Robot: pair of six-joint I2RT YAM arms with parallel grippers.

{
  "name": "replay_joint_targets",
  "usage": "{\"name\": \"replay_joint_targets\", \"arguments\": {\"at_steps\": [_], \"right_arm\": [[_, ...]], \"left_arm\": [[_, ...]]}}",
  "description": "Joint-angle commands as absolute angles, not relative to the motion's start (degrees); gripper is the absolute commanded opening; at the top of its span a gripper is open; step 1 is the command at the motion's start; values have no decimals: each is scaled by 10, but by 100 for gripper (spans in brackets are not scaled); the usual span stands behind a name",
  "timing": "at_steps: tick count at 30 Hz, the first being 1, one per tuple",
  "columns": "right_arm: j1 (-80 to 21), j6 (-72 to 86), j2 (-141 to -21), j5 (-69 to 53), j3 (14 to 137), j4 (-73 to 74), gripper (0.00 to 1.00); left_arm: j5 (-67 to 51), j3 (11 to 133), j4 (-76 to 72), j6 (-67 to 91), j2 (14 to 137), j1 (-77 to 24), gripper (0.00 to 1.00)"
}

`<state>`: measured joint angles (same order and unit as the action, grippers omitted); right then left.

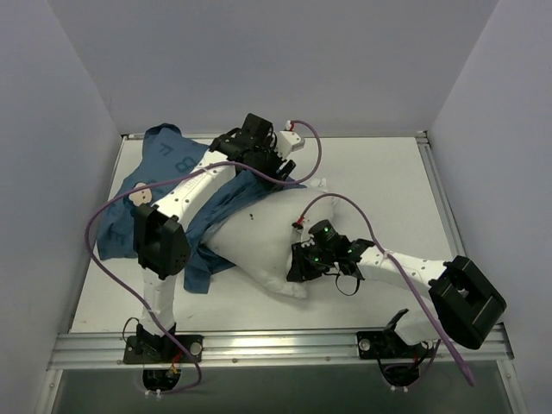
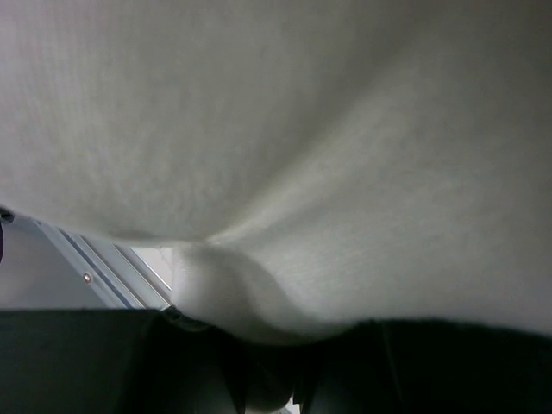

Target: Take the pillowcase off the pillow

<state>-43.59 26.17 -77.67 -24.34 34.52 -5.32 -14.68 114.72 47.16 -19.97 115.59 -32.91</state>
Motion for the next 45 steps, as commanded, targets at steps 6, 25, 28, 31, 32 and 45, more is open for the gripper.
{"name": "replay_joint_targets", "arguments": {"at_steps": [6,25,28,31,32,45], "right_arm": [[-446,269,-771,-243,318,7,0],[-440,305,-694,-212,294,71,0],[-439,304,-698,-212,294,70,0],[-434,301,-708,-214,301,66,0],[-432,300,-710,-214,312,66,0],[-315,402,-658,-199,363,-17,0]], "left_arm": [[-71,1231,478,-166,1205,-330,21],[90,1326,476,-172,1291,-35,2],[45,1266,451,-187,1252,23,2],[1,1198,432,-219,1203,28,6],[-30,1189,432,-222,1195,25,9],[-257,1341,654,-183,1108,-33,94]]}}
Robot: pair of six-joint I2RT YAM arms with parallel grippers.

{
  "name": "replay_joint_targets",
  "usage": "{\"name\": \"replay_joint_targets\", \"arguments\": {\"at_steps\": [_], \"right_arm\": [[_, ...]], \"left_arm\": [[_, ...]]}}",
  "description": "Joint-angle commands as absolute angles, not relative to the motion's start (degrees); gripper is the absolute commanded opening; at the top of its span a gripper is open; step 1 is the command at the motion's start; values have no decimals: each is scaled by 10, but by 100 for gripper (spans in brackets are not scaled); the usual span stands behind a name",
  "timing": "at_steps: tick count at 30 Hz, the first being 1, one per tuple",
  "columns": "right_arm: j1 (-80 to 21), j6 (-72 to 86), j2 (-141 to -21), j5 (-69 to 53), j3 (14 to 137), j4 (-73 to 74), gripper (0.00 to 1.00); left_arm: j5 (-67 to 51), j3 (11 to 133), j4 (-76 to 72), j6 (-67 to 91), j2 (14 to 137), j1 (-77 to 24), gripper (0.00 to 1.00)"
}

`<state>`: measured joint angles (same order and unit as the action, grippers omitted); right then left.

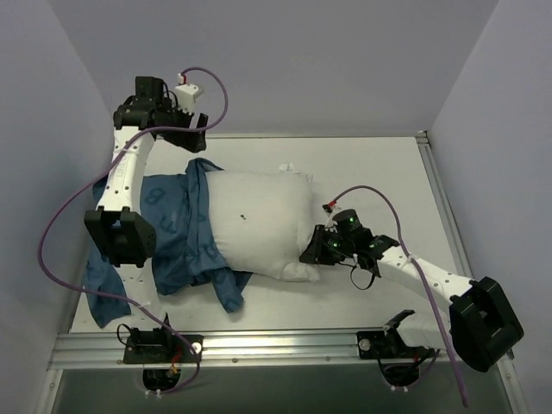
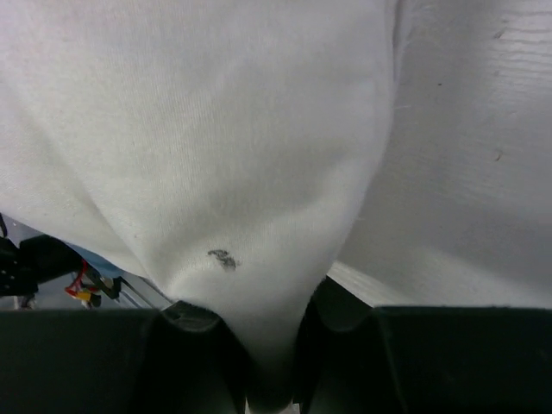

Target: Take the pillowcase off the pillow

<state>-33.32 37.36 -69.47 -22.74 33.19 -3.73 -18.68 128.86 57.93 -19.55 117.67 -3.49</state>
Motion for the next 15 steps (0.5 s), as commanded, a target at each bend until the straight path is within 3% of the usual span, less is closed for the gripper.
{"name": "replay_joint_targets", "arguments": {"at_steps": [1,7,11,15], "right_arm": [[-309,407,-652,-197,369,-21,0],[-288,422,-642,-193,394,-34,0],[-276,417,-655,-206,410,-45,0],[-265,408,-673,-213,418,-48,0]], "left_arm": [[-263,1335,684,-184,1096,-33,94],[-195,1159,755,-238,947,-19,94],[-100,921,755,-276,804,-5,94],[-72,775,729,-285,717,15,94]]}}
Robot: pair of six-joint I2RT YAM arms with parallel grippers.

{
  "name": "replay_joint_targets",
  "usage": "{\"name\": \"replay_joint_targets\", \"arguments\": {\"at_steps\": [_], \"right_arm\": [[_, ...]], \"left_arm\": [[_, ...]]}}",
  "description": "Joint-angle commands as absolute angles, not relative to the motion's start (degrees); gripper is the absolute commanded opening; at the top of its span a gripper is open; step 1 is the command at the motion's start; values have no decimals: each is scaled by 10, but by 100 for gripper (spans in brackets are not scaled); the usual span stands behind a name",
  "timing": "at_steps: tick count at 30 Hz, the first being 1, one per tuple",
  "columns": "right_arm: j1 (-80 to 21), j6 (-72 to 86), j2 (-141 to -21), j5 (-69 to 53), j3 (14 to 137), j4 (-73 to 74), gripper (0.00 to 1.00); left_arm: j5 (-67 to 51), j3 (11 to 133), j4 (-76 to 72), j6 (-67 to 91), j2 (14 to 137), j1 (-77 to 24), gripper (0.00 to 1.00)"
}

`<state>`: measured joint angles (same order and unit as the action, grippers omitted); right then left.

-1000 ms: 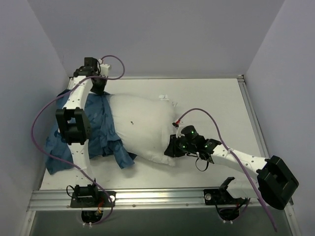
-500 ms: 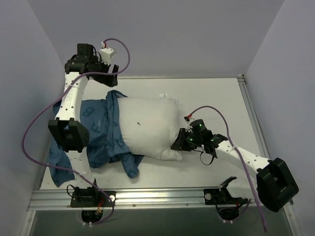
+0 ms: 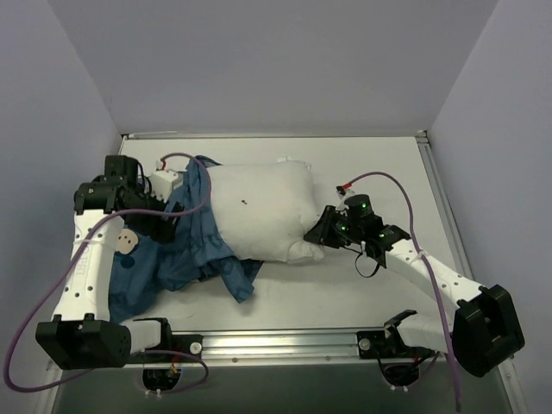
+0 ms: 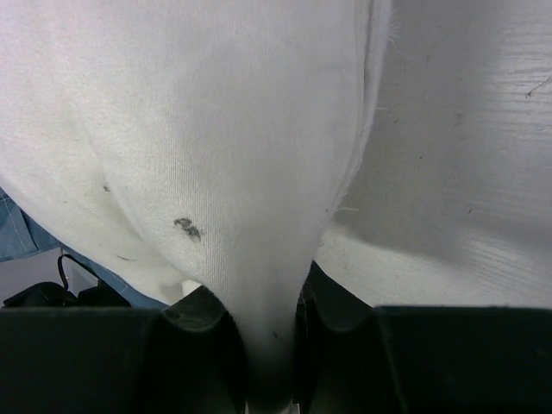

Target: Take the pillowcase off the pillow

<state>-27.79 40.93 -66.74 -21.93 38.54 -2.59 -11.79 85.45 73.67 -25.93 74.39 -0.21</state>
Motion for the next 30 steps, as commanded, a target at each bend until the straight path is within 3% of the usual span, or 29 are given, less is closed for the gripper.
{"name": "replay_joint_targets", "arguments": {"at_steps": [1,2,3,5,6,8,12,19,22,25,26,27,30], "right_arm": [[-258,406,-674,-217,417,-48,0],[-255,404,-675,-220,417,-50,0],[-251,404,-676,-223,413,-52,0],[-239,399,-675,-228,408,-51,0],[-236,396,-671,-229,404,-48,0],[-216,391,-661,-233,392,-44,0],[-165,391,-635,-253,366,-46,0],[-120,393,-636,-268,354,-63,0],[-105,385,-649,-280,359,-71,0],[-81,367,-664,-299,367,-66,0],[-75,363,-670,-303,371,-63,0],[-69,360,-672,-307,374,-62,0],[-53,345,-679,-316,388,-54,0]], "left_arm": [[-65,750,717,-285,697,14,94],[-54,727,699,-285,693,14,98],[-42,688,658,-285,691,14,93],[-27,658,609,-293,703,13,76],[-24,648,557,-292,710,8,60],[-21,646,521,-287,745,-15,47],[-33,708,455,-277,795,-85,40],[24,879,416,-256,948,-126,40],[-8,897,439,-252,949,-125,46],[-95,847,458,-272,888,-122,74],[-110,819,467,-279,867,-117,90],[-129,804,471,-286,849,-113,96],[-135,755,492,-314,778,-74,94]]}}
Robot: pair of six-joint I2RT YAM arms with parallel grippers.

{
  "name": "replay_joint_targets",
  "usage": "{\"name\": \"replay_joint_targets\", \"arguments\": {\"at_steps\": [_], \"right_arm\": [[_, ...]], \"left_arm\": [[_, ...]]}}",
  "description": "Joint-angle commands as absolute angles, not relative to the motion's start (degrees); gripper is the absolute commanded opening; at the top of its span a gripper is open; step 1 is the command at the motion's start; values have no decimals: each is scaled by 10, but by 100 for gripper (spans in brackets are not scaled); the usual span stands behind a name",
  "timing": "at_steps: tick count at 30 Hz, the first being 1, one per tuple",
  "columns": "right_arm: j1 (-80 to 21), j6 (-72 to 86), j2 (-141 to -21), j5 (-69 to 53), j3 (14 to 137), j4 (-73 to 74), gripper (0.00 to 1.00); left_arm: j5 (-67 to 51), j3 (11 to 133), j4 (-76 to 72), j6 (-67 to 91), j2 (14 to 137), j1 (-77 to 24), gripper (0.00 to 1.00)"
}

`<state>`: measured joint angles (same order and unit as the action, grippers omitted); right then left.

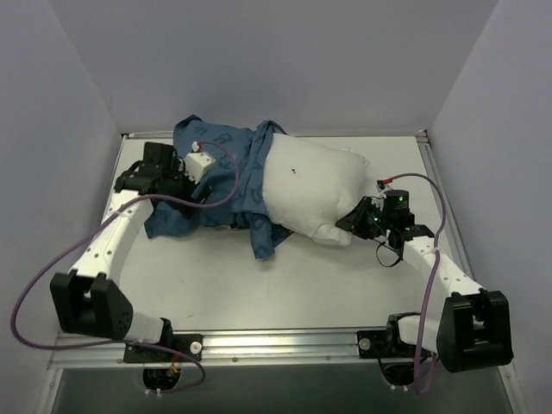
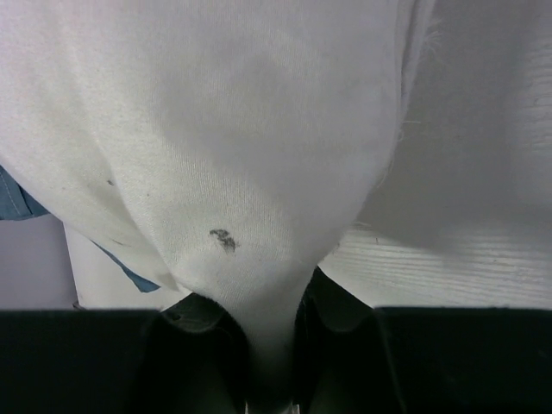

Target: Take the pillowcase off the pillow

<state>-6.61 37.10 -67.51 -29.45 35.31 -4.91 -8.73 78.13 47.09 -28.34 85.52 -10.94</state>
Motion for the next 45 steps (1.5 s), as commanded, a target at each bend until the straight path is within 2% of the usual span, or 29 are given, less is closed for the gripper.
{"name": "replay_joint_targets", "arguments": {"at_steps": [1,4,8,15,19,21,22,23,24,25,26,33,40,41,43,44,45], "right_arm": [[-51,341,-679,-317,392,-52,0],[-45,332,-685,-322,401,-50,0],[-33,324,-693,-327,403,-51,0],[-18,321,-700,-330,402,-56,0],[-10,316,-710,-330,401,-58,0],[-5,316,-712,-331,398,-62,0],[-4,317,-712,-331,397,-62,0],[-4,317,-714,-331,396,-65,0],[-3,317,-715,-332,396,-65,0],[13,317,-716,-331,395,-65,0],[23,316,-717,-335,395,-64,0],[93,316,-702,-330,390,-51,0],[178,317,-669,-331,400,-40,0],[179,317,-667,-332,401,-41,0],[173,326,-668,-345,399,-49,0],[169,326,-669,-347,398,-48,0],[168,323,-669,-346,396,-45,0]], "left_arm": [[-132,741,495,-326,753,-57,94],[-86,665,459,-342,731,23,94],[-46,599,389,-347,770,34,94],[-59,593,271,-310,901,68,94],[-69,608,231,-282,936,68,94],[-64,607,193,-274,946,68,99],[-61,607,185,-268,949,68,86],[-57,608,170,-265,954,71,58],[-57,610,168,-263,961,74,43],[-56,616,169,-252,962,78,15],[-49,616,162,-242,961,91,2],[-25,640,174,-235,912,206,2],[-55,758,277,-270,883,319,2],[-63,769,294,-282,882,319,2],[-152,775,393,-340,881,296,2],[-177,771,417,-357,876,279,10],[-200,738,430,-367,857,258,25]]}}
